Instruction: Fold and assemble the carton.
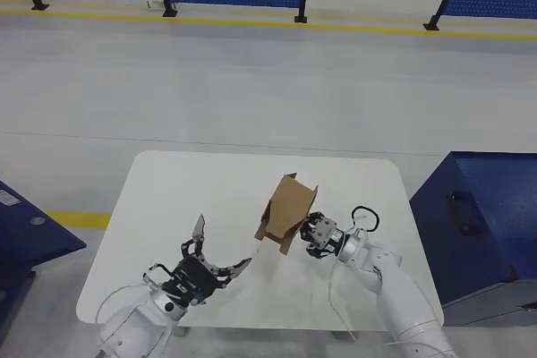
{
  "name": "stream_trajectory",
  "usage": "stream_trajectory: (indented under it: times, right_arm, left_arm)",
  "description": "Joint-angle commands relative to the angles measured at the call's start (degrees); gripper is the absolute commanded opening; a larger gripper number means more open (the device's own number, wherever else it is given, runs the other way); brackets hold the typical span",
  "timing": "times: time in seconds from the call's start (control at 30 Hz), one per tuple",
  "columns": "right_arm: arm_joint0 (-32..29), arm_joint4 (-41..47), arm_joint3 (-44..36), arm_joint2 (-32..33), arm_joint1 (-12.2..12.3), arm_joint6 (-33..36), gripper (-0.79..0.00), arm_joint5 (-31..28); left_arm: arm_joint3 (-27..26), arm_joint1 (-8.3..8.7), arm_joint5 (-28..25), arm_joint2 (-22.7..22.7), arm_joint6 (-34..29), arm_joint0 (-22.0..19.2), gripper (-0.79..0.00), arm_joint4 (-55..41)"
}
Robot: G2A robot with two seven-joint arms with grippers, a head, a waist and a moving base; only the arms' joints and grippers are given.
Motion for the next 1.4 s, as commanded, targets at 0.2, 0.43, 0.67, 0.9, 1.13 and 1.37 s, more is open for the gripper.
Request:
stream_trajectory:
  times: [0.2,0.43,0.67,0.9,1.13,1.37]
  right_arm:
    - [-0.17,-2.61,-0.64,-1.39,-0.37,0.25,-0.785,-1.96]
    - [-0.65,-3.92,-1.03,-1.85,-0.5,0.98,-0.785,-1.89]
    - [-1.12,-4.88,-1.63,-1.97,-0.58,1.25,-0.785,-1.98]
    - [-1.93,-5.85,-2.7,-1.84,-0.61,1.8,-0.785,-2.55]
    - [-2.62,-6.24,-3.95,-1.41,-0.6,1.89,-0.785,-2.9]
    - [-3.48,-7.15,-5.08,-1.24,-0.63,2.27,-0.785,-3.88]
  left_arm:
    - [-1.21,-1.08,7.61,3.26,3.78,-0.35,0.0,4.46]
    - [-0.44,-1.76,10.25,4.63,0.46,-2.04,0.0,10.41]
    - [0.67,-2.58,11.95,6.37,-0.56,-3.07,0.0,12.4]
    - [1.3,-3.11,11.77,5.97,-4.73,-3.77,0.0,13.18]
    - [1.26,-3.75,9.99,5.86,-6.56,-4.03,-0.062,8.62]
    - [0.83,-4.14,7.39,5.07,-6.56,-3.79,-0.785,4.08]
